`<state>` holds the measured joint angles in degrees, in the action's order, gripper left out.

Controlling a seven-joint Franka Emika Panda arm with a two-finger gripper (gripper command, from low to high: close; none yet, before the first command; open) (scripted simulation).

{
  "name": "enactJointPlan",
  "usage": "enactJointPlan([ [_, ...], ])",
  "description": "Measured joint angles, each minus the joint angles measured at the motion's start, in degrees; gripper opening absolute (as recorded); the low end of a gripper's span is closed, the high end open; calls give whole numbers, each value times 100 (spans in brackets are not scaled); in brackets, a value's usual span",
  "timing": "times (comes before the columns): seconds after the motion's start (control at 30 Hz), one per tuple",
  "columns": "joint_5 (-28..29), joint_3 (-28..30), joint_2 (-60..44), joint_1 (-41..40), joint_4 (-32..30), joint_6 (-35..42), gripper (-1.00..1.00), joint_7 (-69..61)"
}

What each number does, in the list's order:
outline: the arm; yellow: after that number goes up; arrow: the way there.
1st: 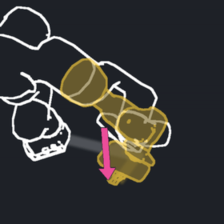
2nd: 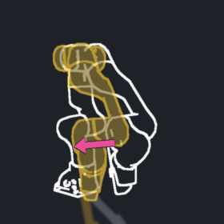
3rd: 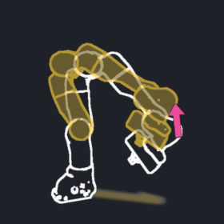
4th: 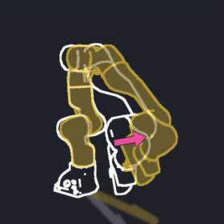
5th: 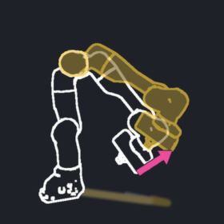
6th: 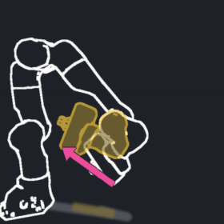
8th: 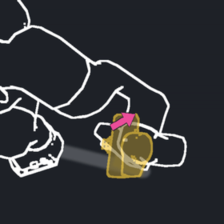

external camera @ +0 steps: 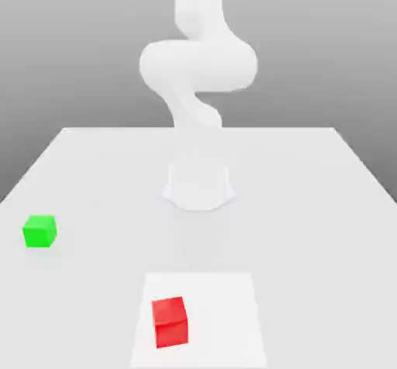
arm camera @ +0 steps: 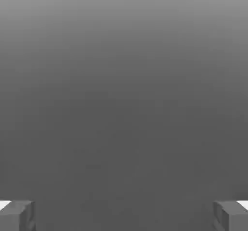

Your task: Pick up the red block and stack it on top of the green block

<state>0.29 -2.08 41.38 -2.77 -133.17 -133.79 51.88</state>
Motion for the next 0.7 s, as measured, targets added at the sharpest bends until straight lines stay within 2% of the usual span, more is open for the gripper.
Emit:
enactJointPlan([
  [0.4,321,-863,-2159,-1140,-670,-971,0,3046],
  [0.7,605,-1069,-3763,-1577,-1164,-1682,0,5335],
])
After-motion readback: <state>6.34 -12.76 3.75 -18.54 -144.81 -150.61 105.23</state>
